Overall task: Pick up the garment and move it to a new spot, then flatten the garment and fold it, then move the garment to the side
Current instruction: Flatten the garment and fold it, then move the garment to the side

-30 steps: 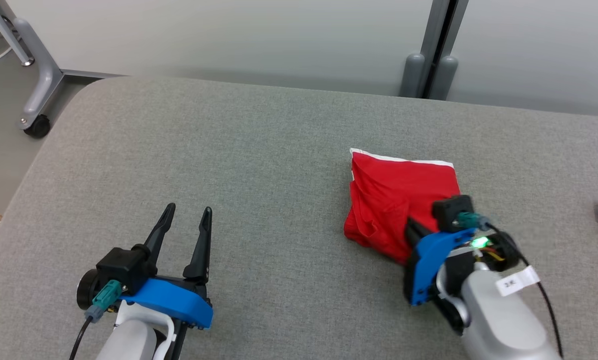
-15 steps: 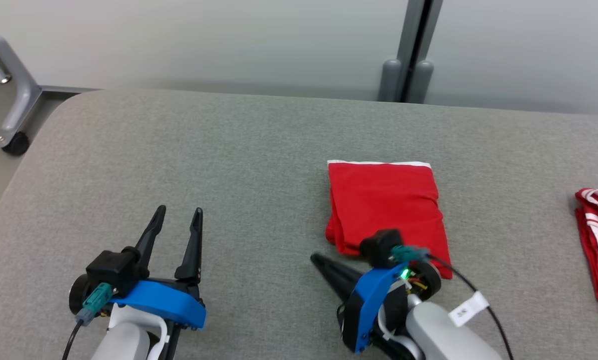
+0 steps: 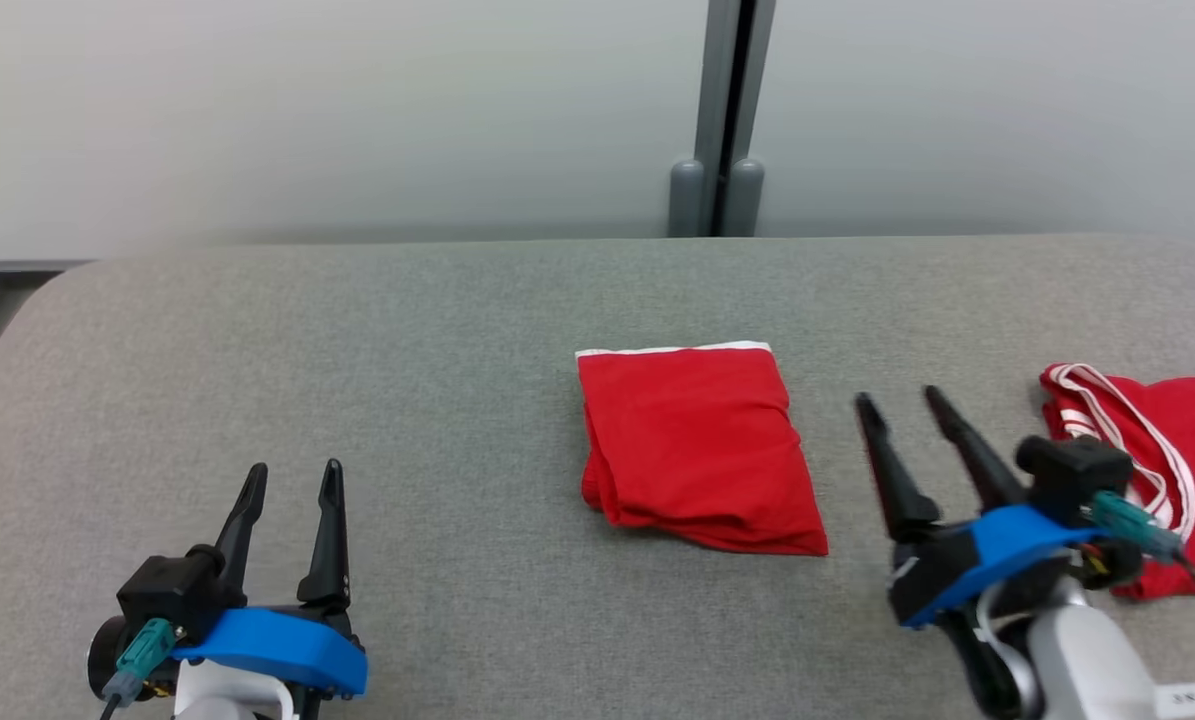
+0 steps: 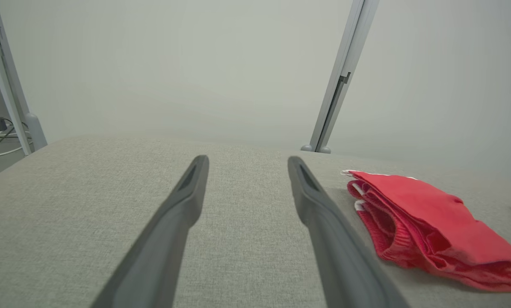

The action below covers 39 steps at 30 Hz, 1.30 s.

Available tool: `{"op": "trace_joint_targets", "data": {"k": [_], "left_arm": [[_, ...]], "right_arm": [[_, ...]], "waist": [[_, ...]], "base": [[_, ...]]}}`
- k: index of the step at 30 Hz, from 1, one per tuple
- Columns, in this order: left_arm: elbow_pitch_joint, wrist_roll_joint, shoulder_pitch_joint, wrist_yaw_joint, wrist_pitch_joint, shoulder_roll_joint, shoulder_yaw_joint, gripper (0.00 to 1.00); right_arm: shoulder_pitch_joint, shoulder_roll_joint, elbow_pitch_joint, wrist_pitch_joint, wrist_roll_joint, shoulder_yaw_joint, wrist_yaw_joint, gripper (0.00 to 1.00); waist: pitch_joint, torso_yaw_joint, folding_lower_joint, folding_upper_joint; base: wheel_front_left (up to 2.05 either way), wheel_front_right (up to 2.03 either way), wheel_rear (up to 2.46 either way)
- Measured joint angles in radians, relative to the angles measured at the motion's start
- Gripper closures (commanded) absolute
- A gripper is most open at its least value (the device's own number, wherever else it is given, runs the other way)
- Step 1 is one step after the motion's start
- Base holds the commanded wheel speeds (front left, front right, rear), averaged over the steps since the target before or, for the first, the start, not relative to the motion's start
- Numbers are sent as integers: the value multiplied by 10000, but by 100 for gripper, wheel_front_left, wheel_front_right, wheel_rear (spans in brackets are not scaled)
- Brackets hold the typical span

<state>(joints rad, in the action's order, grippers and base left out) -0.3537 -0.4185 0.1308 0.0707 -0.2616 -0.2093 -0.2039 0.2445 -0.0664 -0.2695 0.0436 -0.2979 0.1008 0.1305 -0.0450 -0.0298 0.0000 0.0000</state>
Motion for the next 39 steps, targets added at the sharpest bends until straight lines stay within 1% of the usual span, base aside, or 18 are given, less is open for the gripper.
{"op": "trace_joint_targets", "data": {"k": [2, 4, 9, 15, 20, 28, 39], "left_arm": [[8, 0, -95, -10, 0, -4, 38, 0], [6, -2, -158, -17, 0, -21, 92, 0], [2, -15, -278, -98, 0, -59, 205, 0], [23, -59, -496, -265, 0, -96, 280, 0], [38, -119, -539, -347, 2, -136, 284, 0], [71, -142, -540, -380, 48, -140, 249, 0], [140, -211, -505, -445, 111, -146, 84, 0]], "right_arm": [[-373, 12, 433, -125, 453, -642, 0, 0], [-737, 31, 767, -222, 849, -1070, 0, 0], [-1285, 77, 1057, -554, 1371, -1457, 0, 0], [-1517, -77, 966, -696, 1546, -1361, 0, 0], [-1503, -226, 784, -508, 1425, -1195, 0, 0], [-1486, -297, 401, -286, 1164, -978, 0, 0], [-1470, -215, 291, -322, 1089, -888, 0, 0]], "waist": [[78, 117, 0, 0], [148, 219, 0, 0], [290, 433, 0, 0], [455, 664, 0, 0], [517, 737, 0, 0], [549, 650, 0, 0], [454, 571, 0, 0]], "base": [[0, 0, 0], [0, 0, 0], [0, 0, 0], [0, 0, 0], [0, 0, 0], [0, 0, 0], [0, 0, 0]]}}
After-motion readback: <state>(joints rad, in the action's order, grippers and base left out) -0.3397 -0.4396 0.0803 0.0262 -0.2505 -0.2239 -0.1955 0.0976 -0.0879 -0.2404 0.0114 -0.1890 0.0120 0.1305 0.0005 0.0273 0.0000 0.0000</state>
